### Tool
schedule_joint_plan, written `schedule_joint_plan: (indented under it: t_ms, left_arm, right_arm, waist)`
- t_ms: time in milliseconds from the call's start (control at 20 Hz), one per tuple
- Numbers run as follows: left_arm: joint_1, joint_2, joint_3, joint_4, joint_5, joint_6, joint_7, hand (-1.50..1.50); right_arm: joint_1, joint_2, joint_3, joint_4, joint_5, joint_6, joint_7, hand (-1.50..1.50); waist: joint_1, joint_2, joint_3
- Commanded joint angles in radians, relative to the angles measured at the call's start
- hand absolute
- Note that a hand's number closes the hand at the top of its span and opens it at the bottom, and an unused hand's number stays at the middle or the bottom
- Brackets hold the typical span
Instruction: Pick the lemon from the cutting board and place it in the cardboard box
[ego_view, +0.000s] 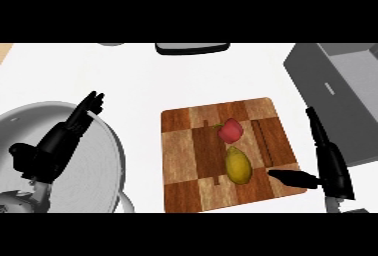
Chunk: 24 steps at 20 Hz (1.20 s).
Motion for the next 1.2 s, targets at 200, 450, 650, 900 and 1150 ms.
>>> schedule_joint_plan:
  t_ms: [200,450,650,900,1150]
  left_arm:
    - [-0.022,-0.062,-0.061,0.006,-0.055,0.034,-0.008,0.0]
    - [-0.029,-0.07,-0.072,0.028,-0.078,0.037,-0.019,0.0]
    - [-0.07,-0.079,-0.081,0.049,-0.096,0.032,-0.015,0.0]
    - [-0.113,-0.136,-0.109,0.056,-0.108,0.042,0.022,0.0]
    - [-0.124,-0.158,-0.112,0.08,-0.137,0.022,0.0,0.0]
  right_arm:
    - [0.168,-0.096,0.162,-0.179,0.499,-0.108,0.284,-1.5]
    - [0.223,-0.098,0.249,-0.406,0.638,0.106,0.554,-1.5]
    - [0.227,-0.053,0.337,-0.589,0.659,0.335,0.779,-1.5]
    - [0.225,0.075,0.486,-0.777,0.764,0.554,1.087,-1.5]
    - [0.053,0.296,0.531,-0.749,0.828,0.73,1.266,-1.5]
  waist:
    - [0.003,-0.01,0.001]
    - [0.022,-0.005,0.0]
    - [0.051,0.005,0.003]
    - [0.083,0.009,0.01]
    - [0.106,0.012,0.012]
